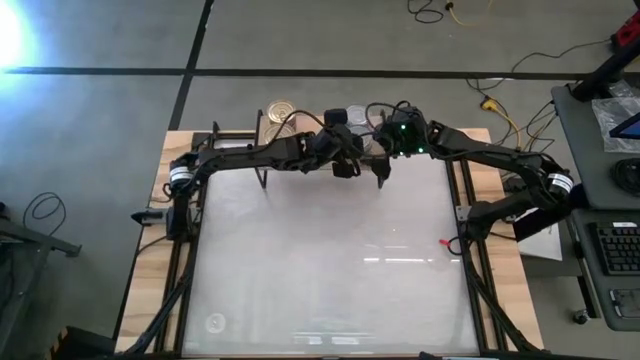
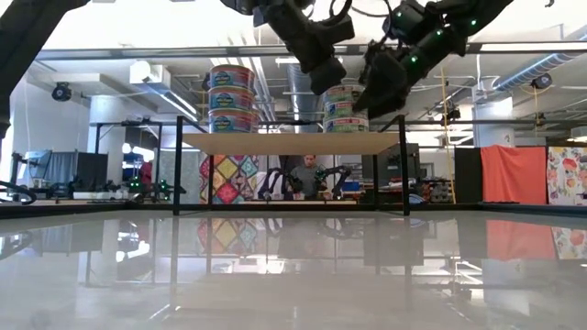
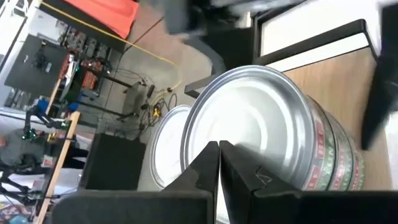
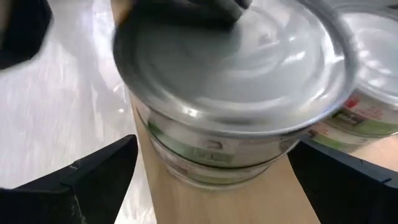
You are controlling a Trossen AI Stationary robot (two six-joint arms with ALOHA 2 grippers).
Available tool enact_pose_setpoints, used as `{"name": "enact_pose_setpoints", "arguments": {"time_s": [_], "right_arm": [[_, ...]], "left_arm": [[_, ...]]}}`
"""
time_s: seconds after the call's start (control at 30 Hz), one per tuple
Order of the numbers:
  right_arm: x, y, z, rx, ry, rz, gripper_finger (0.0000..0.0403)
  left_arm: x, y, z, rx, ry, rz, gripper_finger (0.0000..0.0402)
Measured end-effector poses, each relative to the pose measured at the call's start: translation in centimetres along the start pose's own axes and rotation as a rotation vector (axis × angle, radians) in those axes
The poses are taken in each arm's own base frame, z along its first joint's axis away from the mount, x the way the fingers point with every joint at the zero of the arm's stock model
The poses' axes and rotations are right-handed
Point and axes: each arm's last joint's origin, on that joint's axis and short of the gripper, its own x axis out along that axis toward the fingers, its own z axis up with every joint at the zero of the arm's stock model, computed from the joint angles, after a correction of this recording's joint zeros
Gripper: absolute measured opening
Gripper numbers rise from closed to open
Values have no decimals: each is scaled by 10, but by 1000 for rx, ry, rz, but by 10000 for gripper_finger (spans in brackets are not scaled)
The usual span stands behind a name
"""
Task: Stack canned seafood by type on shelf
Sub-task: Stack the green tuna can on top of the other green tuna on the shelf
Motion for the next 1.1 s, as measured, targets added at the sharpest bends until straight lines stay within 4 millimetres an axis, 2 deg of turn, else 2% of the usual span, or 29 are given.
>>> {"name": "enact_pose_setpoints", "arguments": {"time_s": [0.3,0.5,0.63,0.8,1.0,1.1], "right_arm": [[0,0,-3,-6,30,6,400],[-12,2,1,-29,1,-1,400],[-27,4,5,-38,-29,-7,400],[-41,5,11,-36,-93,-60,400],[-40,3,13,-31,-97,-120,400],[-39,2,12,-30,-84,-150,400]], "left_arm": [[2,1,-1,-19,-2,3,0],[-9,9,15,-39,-18,20,0],[-31,23,34,-68,-49,16,0],[-59,40,39,-147,13,-29,0],[-89,42,46,-201,30,-27,0],[-99,31,50,-170,39,-23,0]]}}
